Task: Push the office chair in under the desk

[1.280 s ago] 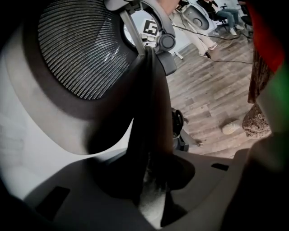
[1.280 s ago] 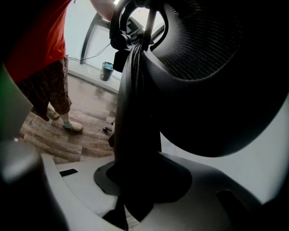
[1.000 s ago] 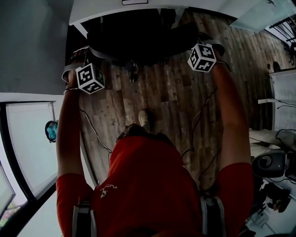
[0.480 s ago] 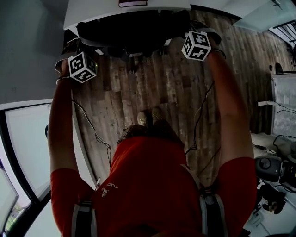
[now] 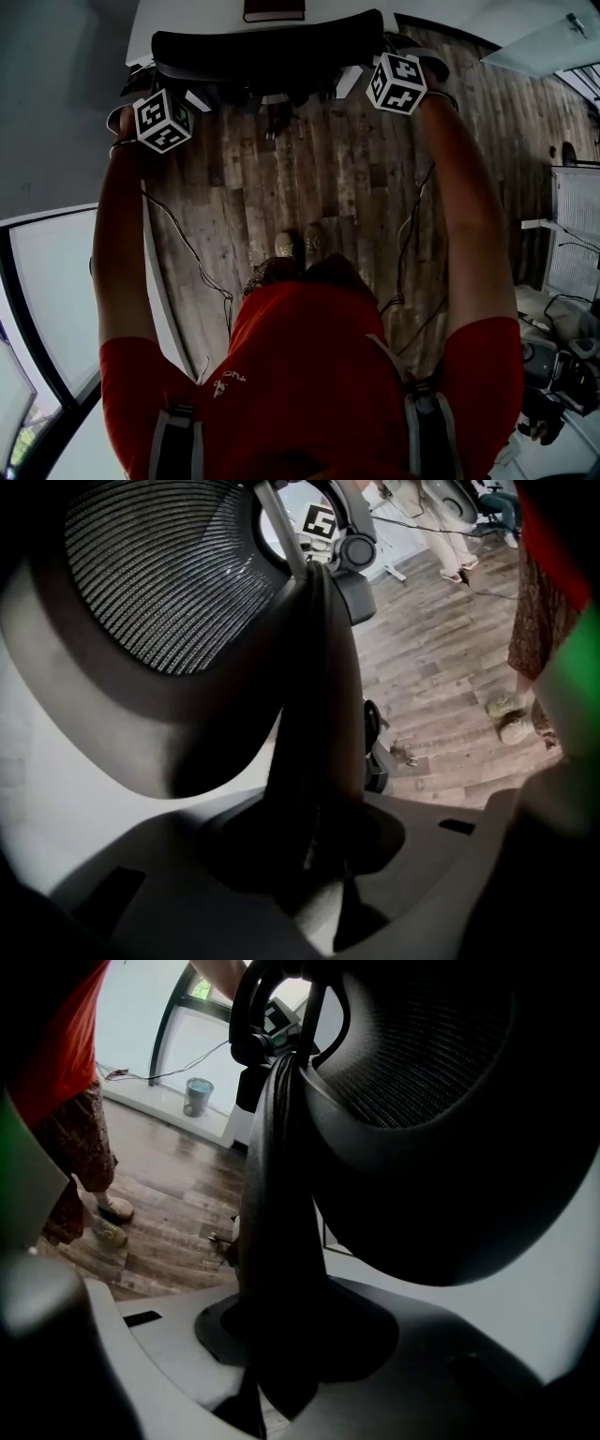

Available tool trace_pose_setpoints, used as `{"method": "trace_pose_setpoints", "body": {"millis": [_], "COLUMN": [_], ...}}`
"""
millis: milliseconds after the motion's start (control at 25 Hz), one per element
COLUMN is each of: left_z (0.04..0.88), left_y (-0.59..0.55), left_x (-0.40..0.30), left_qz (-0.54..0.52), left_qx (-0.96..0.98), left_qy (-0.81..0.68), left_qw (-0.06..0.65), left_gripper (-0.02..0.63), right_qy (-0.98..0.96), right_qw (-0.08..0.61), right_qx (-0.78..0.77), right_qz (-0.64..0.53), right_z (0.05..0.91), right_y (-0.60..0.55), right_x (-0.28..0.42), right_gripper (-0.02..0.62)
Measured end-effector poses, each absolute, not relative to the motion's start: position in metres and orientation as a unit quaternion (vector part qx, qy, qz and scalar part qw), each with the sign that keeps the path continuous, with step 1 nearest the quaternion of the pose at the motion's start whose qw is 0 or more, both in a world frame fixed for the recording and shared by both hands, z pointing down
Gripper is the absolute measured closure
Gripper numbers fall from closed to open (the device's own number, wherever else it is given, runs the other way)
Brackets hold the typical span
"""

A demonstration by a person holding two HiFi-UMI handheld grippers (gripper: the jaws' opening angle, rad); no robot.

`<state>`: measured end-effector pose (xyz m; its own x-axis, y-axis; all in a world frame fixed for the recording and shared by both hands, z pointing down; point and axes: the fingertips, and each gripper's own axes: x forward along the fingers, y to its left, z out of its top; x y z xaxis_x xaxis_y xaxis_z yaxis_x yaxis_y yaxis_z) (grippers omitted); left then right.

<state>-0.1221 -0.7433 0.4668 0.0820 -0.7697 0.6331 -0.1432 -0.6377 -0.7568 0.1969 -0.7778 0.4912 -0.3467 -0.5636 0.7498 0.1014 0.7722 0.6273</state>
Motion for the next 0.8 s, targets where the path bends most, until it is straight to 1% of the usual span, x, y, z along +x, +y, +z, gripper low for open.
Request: {"method": "trace_pose_setpoints", "body": {"millis": [400,800], "left_z": [0.467,0.467], "left_y": [-0.798,-0.81], "left_x": [-0.135,-0.133], "left_qz": [-0.607,-0.603], "left_qx": [-0.673,-0.672], "left_qy": [0.34,0.351], "left_qw": [0.251,0.25], "left_gripper": [0.469,0.466], "right_qy": [-0.767,-0.768], "right_qw": [0.54,0.529], "right_qx": [0.151,0.144], "right_qz": [-0.312,-0.331], "right_z": [0.489,0.488], "right_y": [-0.832,-0.849], "right_x": [0.187,0.186], "right_gripper": [0.465,0.463]}}
